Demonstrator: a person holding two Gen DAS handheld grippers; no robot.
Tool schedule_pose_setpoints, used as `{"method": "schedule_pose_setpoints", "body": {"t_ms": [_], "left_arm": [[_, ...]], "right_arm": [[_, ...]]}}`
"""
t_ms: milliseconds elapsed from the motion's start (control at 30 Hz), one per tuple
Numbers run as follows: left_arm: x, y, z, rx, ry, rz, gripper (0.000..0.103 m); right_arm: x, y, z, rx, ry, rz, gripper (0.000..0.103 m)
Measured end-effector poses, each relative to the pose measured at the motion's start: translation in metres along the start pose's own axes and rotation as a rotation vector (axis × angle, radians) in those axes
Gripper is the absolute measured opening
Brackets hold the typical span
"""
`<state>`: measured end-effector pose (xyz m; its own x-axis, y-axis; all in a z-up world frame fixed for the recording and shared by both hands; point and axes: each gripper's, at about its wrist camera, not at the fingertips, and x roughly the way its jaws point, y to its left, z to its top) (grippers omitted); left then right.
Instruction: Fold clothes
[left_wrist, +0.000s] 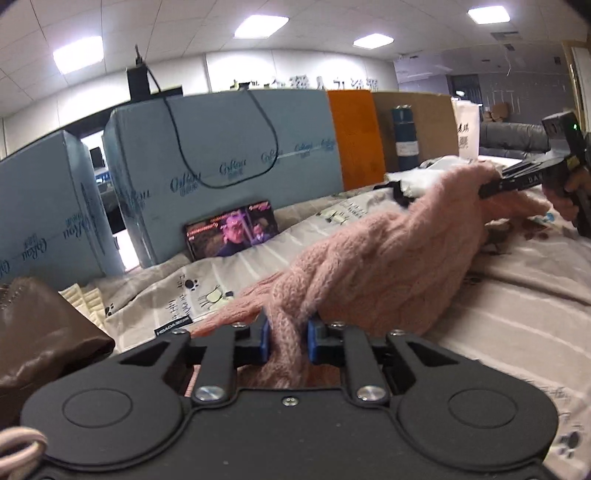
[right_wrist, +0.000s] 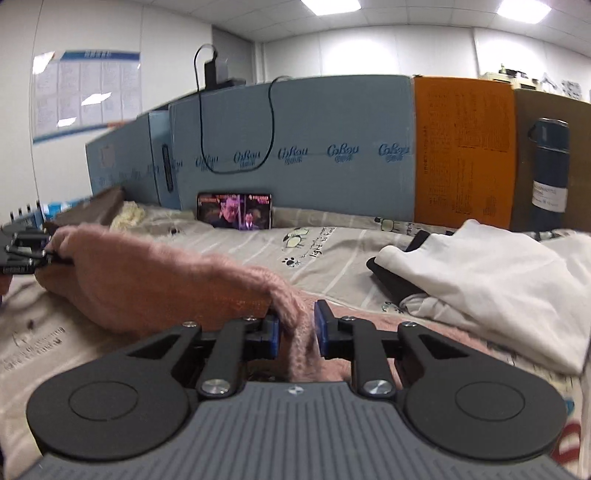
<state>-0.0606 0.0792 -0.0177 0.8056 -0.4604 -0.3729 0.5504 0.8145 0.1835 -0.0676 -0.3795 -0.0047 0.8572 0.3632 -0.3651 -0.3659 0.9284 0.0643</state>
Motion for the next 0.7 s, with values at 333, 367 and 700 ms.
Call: {"method": "schedule_pose_setpoints", "body": {"t_ms": [333,367,700], "left_arm": [[0.041,0.023,0.006,-0.016,0.073,0.077,0.029],[0.042,0.022,0.006,-0.015,0.071,0.093,0.040],[0.059,0.008,0.028,0.027,0.011,0.179,0.077]], "right_arm": [[0.027,-0.020,0.011,0.015,0.073,0.008,0.024],[0.027,-0.022,0.012,0.024,0.074,0.004,0.036],[0.014,-0.050,0.015,0.173,0.035,-0.135,0.072]]}}
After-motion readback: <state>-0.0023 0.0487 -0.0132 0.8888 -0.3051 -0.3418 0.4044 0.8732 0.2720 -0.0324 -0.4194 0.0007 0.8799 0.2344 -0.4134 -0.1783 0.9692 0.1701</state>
